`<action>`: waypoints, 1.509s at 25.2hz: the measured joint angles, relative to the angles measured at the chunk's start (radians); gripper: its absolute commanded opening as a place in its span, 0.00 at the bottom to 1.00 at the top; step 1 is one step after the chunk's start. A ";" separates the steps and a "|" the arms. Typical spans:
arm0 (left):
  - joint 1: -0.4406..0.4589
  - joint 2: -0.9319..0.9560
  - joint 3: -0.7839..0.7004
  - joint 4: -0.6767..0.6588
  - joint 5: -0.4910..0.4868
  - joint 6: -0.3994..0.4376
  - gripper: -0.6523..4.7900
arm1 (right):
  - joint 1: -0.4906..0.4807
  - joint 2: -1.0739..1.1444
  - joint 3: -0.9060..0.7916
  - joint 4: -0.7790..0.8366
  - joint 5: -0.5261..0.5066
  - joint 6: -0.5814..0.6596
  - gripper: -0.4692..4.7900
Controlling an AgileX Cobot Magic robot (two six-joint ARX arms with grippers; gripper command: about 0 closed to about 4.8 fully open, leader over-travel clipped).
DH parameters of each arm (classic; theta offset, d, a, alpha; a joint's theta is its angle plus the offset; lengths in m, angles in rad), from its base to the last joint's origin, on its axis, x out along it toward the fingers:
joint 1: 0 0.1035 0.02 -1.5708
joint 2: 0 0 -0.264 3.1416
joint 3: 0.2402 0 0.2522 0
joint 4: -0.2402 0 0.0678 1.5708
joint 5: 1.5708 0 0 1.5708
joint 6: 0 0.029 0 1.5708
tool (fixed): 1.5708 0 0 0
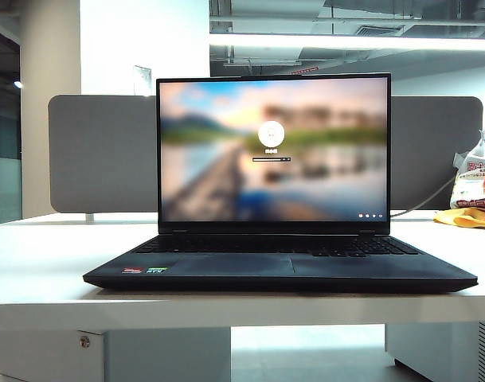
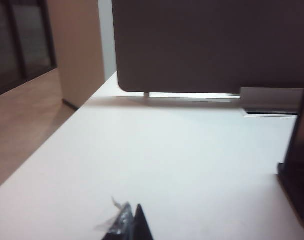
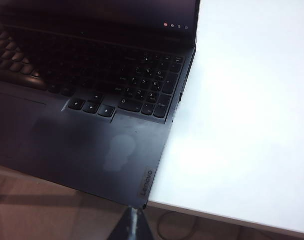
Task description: Open the lid of the laptop and use the keypad to enter the password "123".
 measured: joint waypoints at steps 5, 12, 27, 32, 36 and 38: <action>0.000 -0.061 -0.044 -0.003 -0.007 -0.014 0.12 | 0.000 0.000 0.000 0.000 0.000 0.000 0.08; -0.103 -0.060 -0.058 -0.019 -0.007 -0.037 0.12 | 0.000 0.000 0.000 -0.001 0.000 0.000 0.08; -0.131 -0.060 -0.055 -0.233 -0.050 -0.039 0.12 | -0.001 0.000 0.000 -0.001 0.000 0.000 0.08; -0.131 -0.060 -0.055 -0.233 -0.046 -0.040 0.12 | -0.001 0.000 0.000 -0.001 0.000 0.000 0.08; -0.131 -0.060 -0.055 -0.232 -0.041 -0.040 0.12 | -0.001 0.000 0.000 -0.001 0.000 0.000 0.08; -0.131 -0.060 -0.055 -0.232 -0.041 -0.040 0.12 | -0.001 0.000 0.000 -0.001 0.000 0.000 0.08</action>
